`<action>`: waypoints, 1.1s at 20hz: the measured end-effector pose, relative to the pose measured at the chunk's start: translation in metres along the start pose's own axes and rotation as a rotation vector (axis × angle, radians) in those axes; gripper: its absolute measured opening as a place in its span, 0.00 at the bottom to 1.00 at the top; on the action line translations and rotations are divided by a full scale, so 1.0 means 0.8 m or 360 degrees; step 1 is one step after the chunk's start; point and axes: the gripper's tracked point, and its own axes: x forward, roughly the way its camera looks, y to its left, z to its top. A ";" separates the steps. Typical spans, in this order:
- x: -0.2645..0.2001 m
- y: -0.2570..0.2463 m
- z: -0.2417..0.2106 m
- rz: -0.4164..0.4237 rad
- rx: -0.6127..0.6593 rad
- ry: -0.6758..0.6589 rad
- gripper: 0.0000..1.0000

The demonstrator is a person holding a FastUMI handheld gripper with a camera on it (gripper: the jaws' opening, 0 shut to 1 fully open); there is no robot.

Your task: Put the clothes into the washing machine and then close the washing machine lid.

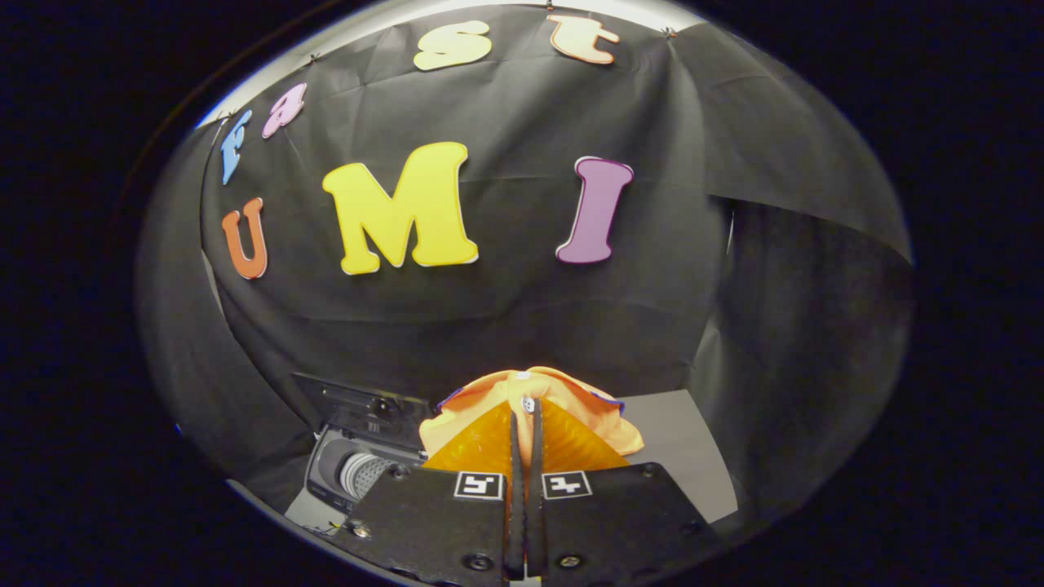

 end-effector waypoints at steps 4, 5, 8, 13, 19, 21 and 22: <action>-0.001 0.031 0.015 0.0048 -0.0051 -0.0030 0.04; 0.000 0.039 0.016 0.0058 -0.0062 -0.0028 0.04; 0.002 0.064 0.019 0.0110 -0.0063 -0.0030 0.04; 0.004 0.112 0.018 0.0202 -0.0091 -0.0022 0.04; 0.009 0.175 0.004 0.0321 -0.0100 0.0001 0.04; 0.008 0.195 -0.003 0.0360 -0.0103 0.0015 0.04; 0.009 0.205 -0.006 0.0380 -0.0107 0.0020 0.04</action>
